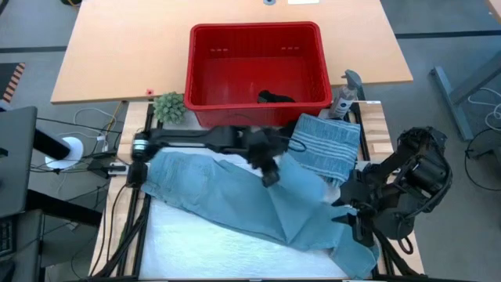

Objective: Fold Laundry from Bin
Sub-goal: Fold the blue pants

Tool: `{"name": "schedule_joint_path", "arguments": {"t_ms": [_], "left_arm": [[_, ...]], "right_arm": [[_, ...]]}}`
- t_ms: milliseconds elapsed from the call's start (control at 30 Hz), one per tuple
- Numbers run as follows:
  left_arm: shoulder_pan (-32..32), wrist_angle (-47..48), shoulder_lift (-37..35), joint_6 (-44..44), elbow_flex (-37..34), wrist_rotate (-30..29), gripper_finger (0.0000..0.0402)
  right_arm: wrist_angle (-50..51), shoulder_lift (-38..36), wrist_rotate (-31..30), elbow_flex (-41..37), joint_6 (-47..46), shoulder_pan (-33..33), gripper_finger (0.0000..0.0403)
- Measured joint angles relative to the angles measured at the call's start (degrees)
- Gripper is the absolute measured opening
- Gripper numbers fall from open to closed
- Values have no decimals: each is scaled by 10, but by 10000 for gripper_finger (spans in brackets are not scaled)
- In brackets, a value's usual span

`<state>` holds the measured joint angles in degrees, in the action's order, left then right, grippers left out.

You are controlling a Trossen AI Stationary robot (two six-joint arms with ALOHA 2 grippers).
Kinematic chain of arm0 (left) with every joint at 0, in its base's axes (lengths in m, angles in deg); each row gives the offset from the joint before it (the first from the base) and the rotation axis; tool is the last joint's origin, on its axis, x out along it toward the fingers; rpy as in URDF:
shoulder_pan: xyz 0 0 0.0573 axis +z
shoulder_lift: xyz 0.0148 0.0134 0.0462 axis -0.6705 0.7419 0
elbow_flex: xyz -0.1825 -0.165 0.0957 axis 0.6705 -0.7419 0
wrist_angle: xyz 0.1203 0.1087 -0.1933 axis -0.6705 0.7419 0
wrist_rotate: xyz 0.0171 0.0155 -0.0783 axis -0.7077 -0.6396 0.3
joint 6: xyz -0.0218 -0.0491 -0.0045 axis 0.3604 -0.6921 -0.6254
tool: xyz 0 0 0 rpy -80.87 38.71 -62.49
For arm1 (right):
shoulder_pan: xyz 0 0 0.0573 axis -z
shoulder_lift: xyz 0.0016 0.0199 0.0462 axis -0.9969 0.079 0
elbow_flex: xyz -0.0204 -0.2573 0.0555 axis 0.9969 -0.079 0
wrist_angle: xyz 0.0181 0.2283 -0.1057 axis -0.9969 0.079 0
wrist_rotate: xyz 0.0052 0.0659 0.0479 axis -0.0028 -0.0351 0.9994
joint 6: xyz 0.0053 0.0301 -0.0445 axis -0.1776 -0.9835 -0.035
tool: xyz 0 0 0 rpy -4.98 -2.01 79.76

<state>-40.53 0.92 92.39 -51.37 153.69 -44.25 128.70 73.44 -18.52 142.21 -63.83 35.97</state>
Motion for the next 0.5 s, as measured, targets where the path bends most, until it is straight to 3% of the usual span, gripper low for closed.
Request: {"name": "schedule_joint_path", "arguments": {"t_ms": [233, 400, 500], "left_arm": [[-65, 146, -65, -54, 0, -175, 0], [-137, 196, -54, -118, -10, -287, 0], [-174, 212, -48, -177, -57, -361, 0]], "right_arm": [[-3, 0, -113, -4, 1, 6, 217], [-11, 0, -117, -39, -5, 15, 217], [-31, 0, -117, -68, -16, 17, 217]]}}
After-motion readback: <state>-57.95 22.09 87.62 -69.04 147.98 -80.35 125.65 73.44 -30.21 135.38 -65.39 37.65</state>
